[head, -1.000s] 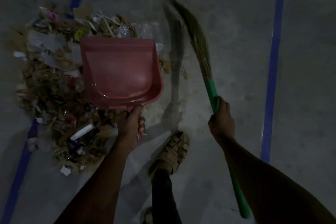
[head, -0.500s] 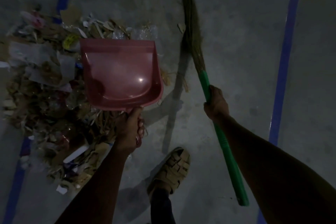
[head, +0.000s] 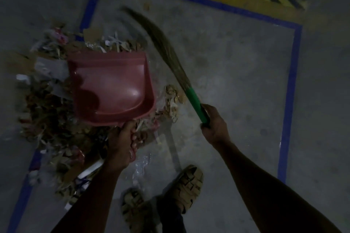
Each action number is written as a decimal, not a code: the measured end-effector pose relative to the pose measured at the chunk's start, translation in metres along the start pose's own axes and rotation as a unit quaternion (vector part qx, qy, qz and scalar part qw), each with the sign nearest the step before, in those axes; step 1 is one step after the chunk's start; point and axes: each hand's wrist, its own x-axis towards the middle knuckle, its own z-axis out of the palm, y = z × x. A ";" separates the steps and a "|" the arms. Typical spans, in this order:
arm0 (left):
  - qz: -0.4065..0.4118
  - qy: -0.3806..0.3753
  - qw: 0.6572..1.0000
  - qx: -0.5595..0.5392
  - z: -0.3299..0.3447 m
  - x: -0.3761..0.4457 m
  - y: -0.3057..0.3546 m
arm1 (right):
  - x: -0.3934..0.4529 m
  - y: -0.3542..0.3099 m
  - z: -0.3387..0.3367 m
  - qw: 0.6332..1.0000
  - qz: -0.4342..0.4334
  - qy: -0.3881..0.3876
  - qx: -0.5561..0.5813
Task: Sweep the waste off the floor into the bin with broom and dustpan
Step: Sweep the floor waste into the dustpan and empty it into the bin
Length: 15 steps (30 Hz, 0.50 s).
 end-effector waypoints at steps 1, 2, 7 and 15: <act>-0.005 -0.009 1.000 0.000 -0.007 -0.002 0.004 | -0.001 -0.008 -0.005 1.000 -0.013 0.014 0.000; -0.013 -0.021 1.000 -0.011 -0.013 -0.004 0.008 | -0.001 -0.015 -0.011 0.999 -0.023 0.028 -0.003; -0.005 -0.028 0.999 -0.018 -0.046 -0.015 0.056 | 0.019 -0.071 -0.035 0.996 -0.012 0.064 -0.061; 0.035 0.017 0.998 -0.044 -0.041 0.014 0.101 | 0.114 -0.118 -0.005 0.996 0.041 0.039 -0.067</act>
